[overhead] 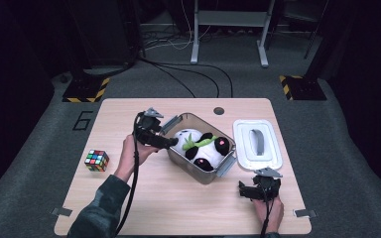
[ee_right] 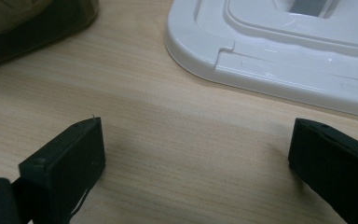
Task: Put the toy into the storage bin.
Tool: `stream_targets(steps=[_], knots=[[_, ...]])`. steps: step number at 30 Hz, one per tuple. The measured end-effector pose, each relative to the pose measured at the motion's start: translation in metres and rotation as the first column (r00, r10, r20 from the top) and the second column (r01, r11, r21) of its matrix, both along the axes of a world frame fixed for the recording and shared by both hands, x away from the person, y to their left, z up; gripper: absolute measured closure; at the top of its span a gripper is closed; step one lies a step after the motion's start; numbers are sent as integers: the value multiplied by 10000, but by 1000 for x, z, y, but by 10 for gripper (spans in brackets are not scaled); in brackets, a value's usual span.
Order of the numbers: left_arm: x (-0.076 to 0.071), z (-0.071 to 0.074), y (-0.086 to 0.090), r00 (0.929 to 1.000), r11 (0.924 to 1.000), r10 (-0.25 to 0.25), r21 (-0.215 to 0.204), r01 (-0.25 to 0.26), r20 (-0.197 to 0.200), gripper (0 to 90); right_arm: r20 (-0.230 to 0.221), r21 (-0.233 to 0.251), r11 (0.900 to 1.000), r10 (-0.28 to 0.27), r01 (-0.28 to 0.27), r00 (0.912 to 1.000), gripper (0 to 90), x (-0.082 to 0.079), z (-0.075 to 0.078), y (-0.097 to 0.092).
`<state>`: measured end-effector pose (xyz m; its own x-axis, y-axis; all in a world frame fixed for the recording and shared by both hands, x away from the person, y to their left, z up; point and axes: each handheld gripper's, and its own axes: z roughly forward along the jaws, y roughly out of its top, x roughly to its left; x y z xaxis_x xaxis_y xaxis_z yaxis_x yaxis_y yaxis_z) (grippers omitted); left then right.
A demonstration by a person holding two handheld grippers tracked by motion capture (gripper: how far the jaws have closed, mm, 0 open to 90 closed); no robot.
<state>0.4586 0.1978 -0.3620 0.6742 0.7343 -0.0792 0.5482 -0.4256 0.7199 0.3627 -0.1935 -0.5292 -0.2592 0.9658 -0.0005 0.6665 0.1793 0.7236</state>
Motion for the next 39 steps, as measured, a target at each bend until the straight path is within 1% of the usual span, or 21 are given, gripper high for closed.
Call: stream_targets(steps=[3, 5, 10, 15, 16, 17, 18, 19, 20, 21, 22, 23, 24, 27, 29, 31, 34, 35, 37, 38, 39], knots=[[-3, 0, 17, 9995, 9995, 317, -91, -317, 79, 146, 28, -40, 10000, 22, -21, 10000, 29, 0, 0, 0], [-5, -1, 29, 9987, 9987, 502, -119, -501, 41, 145, -6, -16, 10000, -12, 12, 10000, 29, 0, 0, 0], [-10, -4, 54, 9945, 9945, 1037, -162, -1035, 170, 145, 9, -23, 10000, 22, -22, 10000, 30, 0, 0, 0], [-16, -8, 78, 9845, 9850, 1704, -349, -1690, 408, 136, 5, -29, 10000, 9, -9, 10000, 30, 0, 0, 0], [-17, -9, 84, 9829, 9835, 1800, -252, -1791, 385, 134, 1, -24, 10000, 6, -6, 10000, 30, 0, 0, 0], [-18, -10, 89, 9809, 9816, 1901, -287, -1890, 424, 129, 4, -28, 10000, 9, -9, 10000, 30, 0, 0, 0], [-19, -12, 93, 9766, 9773, 2111, -283, -2101, 418, 118, 5, -25, 10000, 14, -14, 10000, 30, 0, 0, 0], [-20, -13, 99, 9744, 9752, 2209, -261, -2199, 419, 100, 2, -25, 10000, 7, -7, 10000, 30, 0, 0, 0], [-21, -17, 110, 9674, 9682, 2497, -275, -2487, 419, 81, 2, -29, 10000, 9, -9, 10000, 30, 0, 0, 0], [-21, -17, 110, 9674, 9682, 2497, -275, -2487, 419, 68, 2, -29, 10000, 9, -9, 10000, 30, 0, 0, 0], [-22, -19, 115, 9634, 9642, 2646, -280, -2635, 433, 68, 3, -33, 10000, 11, -11, 10000, 30, 0, 0, 0], [-22, -21, 121, 9614, 9619, 2727, -290, -2717, 359, 64, 5, -26, 10000, 5, -5, 10000, 30, 0, 0, 0], [-23, -24, 125, 9561, 9566, 2906, -335, -2895, 367, 63, 4, -29, 10000, 10, -10, 10000, 30, 0, 0, 0], [-24, -32, 141, 9456, 9457, 3243, -300, -3236, 243, 54, 9, -29, 10000, 27, -27, 10000, 30, 0, 0, 0], [-24, -38, 151, 9361, 9360, 3509, -374, -3499, 228, 47, 4, -26, 10000, 15, -15, 10000, 30, 0, 0, 0], [-24, -43, 161, 9249, 9250, 3795, -320, -3787, 241, 44, 9, -29, 10000, 26, -26, 10000, 30, 0, 0, 0], [-25, -52, 174, 9059, 9057, 4232, -347, -4225, 162, 35, 2, -28, 10000, 11, -11, 10000, 30, 0, 0, 0], [-25, -54, 178, 9030, 9031, 4293, -200, -4290, 156, 31, 5, -30, 10000, 20, -20, 10000, 30, 0, 0, 0], [-25, -59, 186, 8903, 8903, 4552, -190, -4549, 145, 19, 4, -27, 10000, 15, -15, 10000, 30, 0, 0, 0], [-24, -64, 193, 8784, 8784, 4778, -133, -4777, 107, 16, 14, -37, 10000, 32, -32, 10000, 30, 0, 0, 0], [-24, -64, 193, 8784, 8784, 4778, -133, -4777, 107, 13, 14, -37, 10000, 32, -32, 10000, 30, 0, 0, 0]])
